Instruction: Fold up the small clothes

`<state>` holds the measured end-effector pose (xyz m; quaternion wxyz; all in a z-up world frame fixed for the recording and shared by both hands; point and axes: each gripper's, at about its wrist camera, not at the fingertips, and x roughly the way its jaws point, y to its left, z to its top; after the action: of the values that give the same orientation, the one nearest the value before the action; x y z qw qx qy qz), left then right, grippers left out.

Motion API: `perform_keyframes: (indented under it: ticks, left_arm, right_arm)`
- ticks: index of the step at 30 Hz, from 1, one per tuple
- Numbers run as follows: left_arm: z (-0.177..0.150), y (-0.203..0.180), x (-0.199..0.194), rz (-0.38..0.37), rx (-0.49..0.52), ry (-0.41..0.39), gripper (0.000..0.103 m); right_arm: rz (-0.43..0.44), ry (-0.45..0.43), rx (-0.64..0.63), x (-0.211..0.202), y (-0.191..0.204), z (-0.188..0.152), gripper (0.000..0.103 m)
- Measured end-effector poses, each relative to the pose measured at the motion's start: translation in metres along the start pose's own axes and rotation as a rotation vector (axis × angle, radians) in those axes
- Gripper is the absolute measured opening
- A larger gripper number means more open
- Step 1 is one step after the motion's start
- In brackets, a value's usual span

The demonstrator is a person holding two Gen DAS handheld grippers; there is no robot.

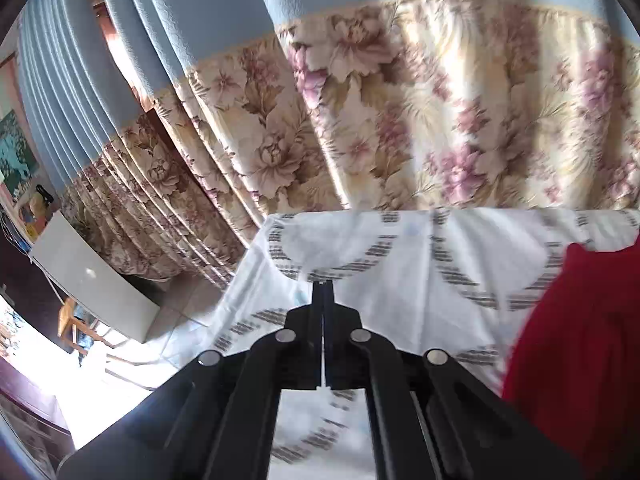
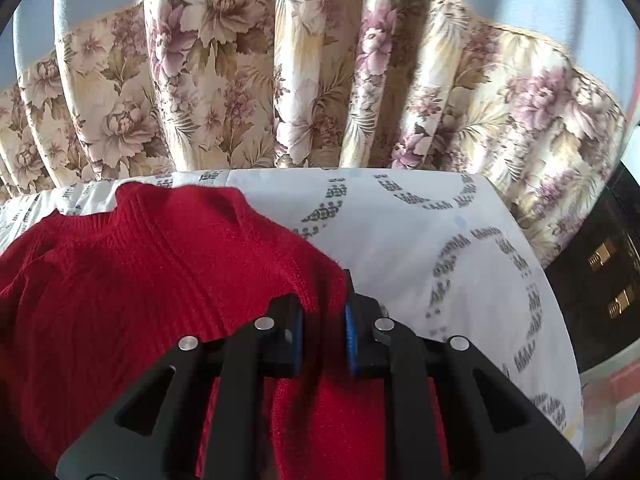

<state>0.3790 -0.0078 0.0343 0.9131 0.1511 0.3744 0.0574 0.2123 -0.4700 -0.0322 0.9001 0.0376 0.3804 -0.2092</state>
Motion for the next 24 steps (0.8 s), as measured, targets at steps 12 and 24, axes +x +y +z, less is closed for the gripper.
perform_keyframes:
  ticks: [12, 24]
  left_arm:
    - [-0.031, -0.08, -0.002, -0.247, 0.161, 0.061, 0.098]
    - [-0.043, -0.109, 0.007, -0.374, 0.161, 0.153, 0.004]
  right_arm:
    - [-0.011, 0.011, -0.046, 0.01, 0.02, -0.005, 0.018]
    - [-0.014, 0.002, -0.026, 0.011, 0.017, -0.005, 0.02]
